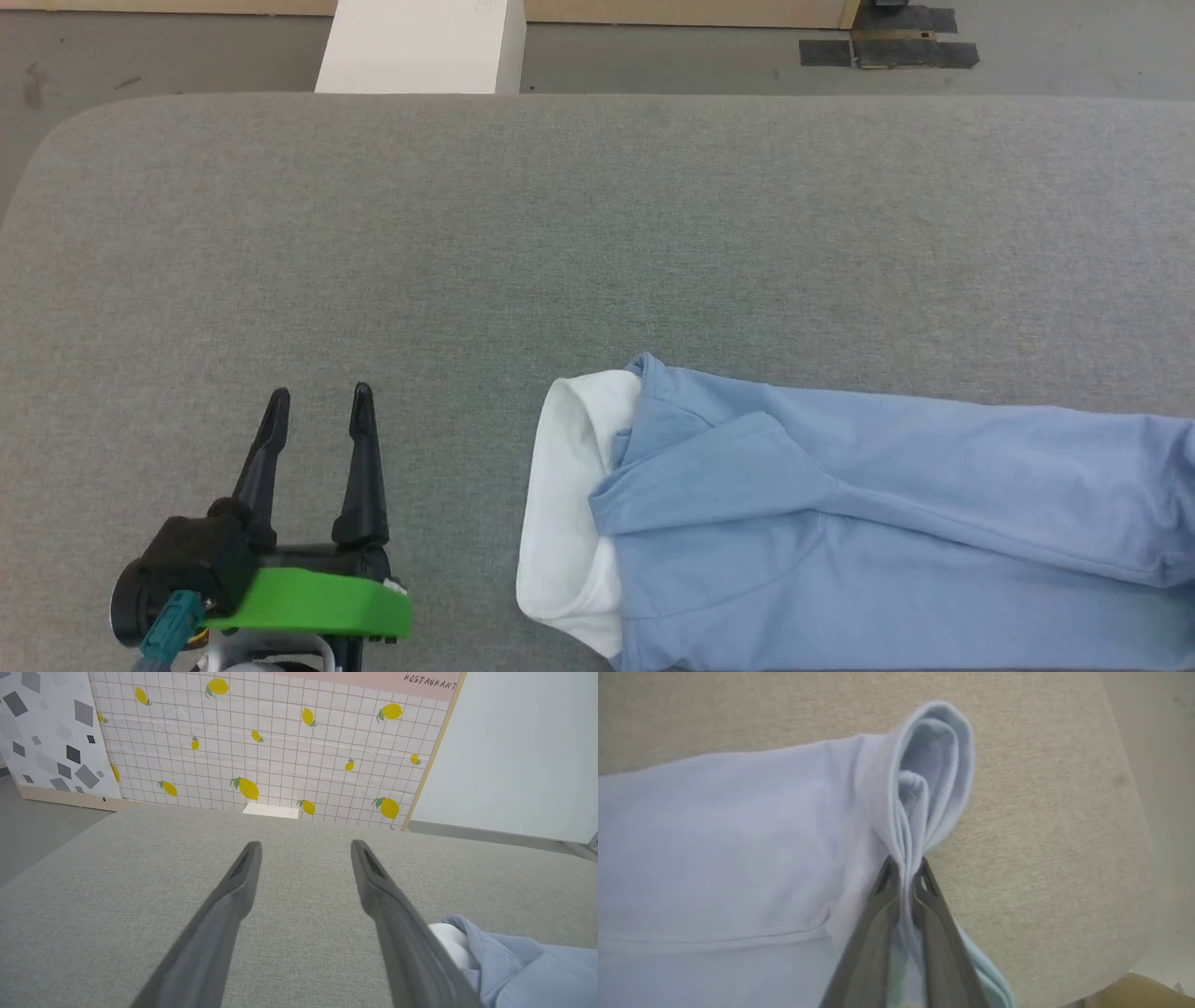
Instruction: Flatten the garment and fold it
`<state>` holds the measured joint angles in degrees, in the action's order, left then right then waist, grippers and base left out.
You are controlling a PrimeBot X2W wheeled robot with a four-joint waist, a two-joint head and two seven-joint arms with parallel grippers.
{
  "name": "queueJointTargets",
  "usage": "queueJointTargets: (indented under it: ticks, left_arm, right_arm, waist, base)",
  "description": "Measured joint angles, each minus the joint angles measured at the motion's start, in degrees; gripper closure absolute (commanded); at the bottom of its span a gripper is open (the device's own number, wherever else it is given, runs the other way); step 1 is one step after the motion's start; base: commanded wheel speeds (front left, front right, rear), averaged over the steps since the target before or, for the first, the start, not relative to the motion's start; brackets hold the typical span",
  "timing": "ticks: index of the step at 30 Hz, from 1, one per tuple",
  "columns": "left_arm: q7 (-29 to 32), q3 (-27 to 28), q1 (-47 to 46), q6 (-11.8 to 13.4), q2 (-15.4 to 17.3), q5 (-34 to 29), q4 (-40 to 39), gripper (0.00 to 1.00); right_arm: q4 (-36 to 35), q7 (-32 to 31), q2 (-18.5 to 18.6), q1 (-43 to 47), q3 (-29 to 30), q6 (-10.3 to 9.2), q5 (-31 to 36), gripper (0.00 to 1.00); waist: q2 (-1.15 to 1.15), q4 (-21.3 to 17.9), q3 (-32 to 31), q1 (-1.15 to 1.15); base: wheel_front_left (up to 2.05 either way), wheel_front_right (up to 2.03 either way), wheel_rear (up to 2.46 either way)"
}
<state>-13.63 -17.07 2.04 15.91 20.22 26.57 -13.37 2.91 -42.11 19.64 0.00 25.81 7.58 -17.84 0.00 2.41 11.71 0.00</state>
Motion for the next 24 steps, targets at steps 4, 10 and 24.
queueJointTargets:
  ticks: [4, 10, 24]
  left_arm:
    - [0.0, -0.1, 0.1, -0.1, -0.1, 0.5, 0.5, 0.0]
    - [-0.1, -0.4, 0.3, -0.6, -0.9, 0.8, 1.3, 0.0]
    - [-0.6, -0.5, 0.2, -1.8, -2.0, 1.6, 2.7, 0.0]
  right_arm:
    - [-6.9, -6.4, -1.1, 0.5, -7.0, 0.0, -5.9, 1.0]
    - [-19.3, -14.1, -3.8, 1.3, -14.6, 0.0, -11.3, 1.0]
    - [-25.3, -19.2, -8.0, -6.9, -35.5, 0.0, -14.1, 1.0]
  waist:
    - [0.0, -0.3, -0.5, 0.0]
    - [0.0, -0.2, -1.0, 0.0]
    - [0.0, 3.0, -0.7, 0.0]
  base:
    - [0.0, 0.0, 0.0]
    - [0.0, 0.0, 0.0]
    - [0.0, 0.0, 0.0]
